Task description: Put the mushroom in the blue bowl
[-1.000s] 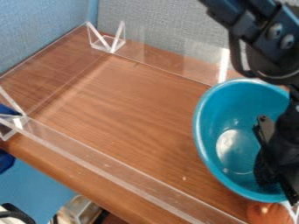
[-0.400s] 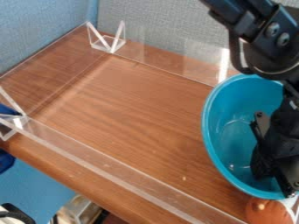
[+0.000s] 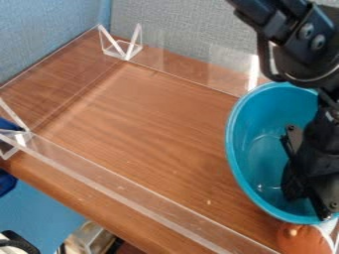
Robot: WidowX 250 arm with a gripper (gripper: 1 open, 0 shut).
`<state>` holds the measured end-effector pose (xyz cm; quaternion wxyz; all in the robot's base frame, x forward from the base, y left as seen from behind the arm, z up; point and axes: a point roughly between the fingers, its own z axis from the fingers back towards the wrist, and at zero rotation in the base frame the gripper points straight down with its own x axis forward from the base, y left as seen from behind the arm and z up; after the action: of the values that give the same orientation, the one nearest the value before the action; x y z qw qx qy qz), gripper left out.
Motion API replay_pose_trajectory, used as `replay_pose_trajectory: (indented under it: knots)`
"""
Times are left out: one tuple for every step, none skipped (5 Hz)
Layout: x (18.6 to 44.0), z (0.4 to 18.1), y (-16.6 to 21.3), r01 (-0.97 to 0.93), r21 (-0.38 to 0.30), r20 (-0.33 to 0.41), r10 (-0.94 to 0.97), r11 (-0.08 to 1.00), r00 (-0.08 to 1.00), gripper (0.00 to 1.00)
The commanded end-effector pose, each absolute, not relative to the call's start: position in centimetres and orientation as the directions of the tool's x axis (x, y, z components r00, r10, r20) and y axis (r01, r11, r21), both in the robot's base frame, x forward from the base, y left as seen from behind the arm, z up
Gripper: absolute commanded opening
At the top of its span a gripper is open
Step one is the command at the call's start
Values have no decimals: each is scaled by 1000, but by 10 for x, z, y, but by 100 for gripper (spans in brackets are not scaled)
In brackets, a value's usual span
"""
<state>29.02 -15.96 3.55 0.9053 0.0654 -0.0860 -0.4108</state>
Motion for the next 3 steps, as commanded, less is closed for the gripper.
replay_pose_trajectory:
  knots:
    - [302,45,-156,719,202,138,-746,665,652,0]
    - [303,44,-154,717,201,134,-744,667,654,0]
    - [303,44,-152,716,202,129,-743,668,657,0]
